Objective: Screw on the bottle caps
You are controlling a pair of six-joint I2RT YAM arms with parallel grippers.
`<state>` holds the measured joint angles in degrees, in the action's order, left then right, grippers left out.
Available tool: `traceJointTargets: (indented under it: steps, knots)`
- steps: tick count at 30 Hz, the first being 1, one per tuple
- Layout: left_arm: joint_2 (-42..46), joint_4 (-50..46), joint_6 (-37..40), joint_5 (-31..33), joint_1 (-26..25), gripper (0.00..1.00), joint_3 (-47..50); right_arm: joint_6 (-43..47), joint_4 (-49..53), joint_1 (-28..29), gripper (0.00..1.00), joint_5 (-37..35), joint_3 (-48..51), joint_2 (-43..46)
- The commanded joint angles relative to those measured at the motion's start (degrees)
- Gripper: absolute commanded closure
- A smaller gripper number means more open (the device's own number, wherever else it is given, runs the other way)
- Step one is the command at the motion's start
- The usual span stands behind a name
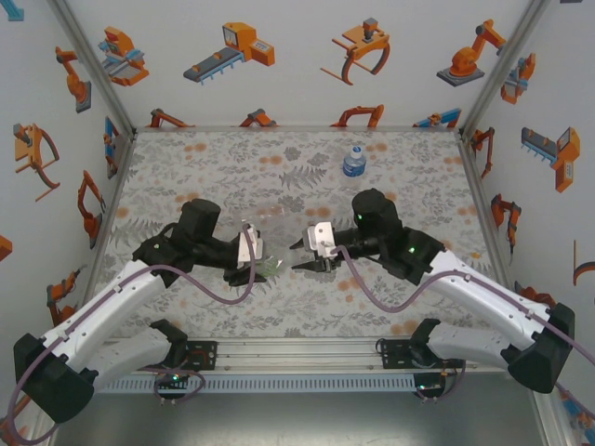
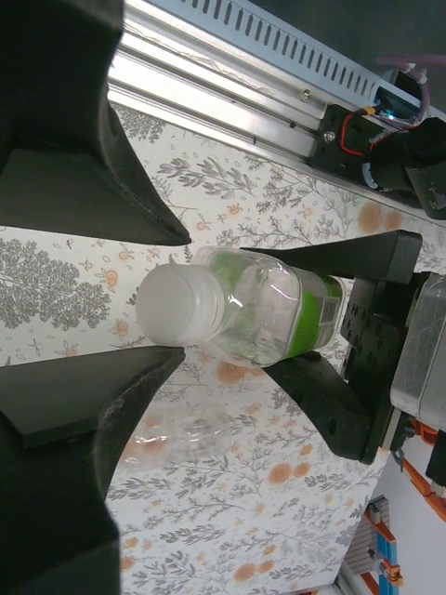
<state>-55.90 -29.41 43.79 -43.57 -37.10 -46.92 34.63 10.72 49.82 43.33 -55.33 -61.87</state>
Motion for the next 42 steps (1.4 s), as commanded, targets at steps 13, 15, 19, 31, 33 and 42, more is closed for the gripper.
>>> traceJointTargets:
  steps: [13, 15, 19, 31, 33, 42]
  knots:
    - [0.4, -0.1, -0.6, 0.0, -0.2, 0.94, -1.9, -40.8, -13.0, 1.0, 1.00, -15.3, 5.2, 1.1]
    - [0.2, 0.1, -0.9, 0.9, -0.2, 0.94, -1.8, -56.8, -14.1, 0.9, 1.00, -21.5, 5.7, 0.9]
    - [0.3, 1.5, -1.6, 2.9, -0.2, 0.94, -1.4, -81.3, -8.9, 1.0, 1.00, -31.8, 4.8, 0.3]
    - [-0.5, 2.9, -3.1, 8.8, -0.2, 0.93, -1.5, -112.4, -9.8, -3.9, 1.00, -28.3, 8.7, -1.6]
    - [-0.6, 3.0, -3.2, 9.0, -0.2, 0.90, -1.4, -112.4, -9.8, -3.9, 1.00, -28.0, 8.4, -1.8]
    - [-0.9, 4.0, -5.3, 11.2, -0.2, 0.55, -1.5, -106.5, -5.9, -5.5, 1.00, -26.4, 5.3, -4.3]
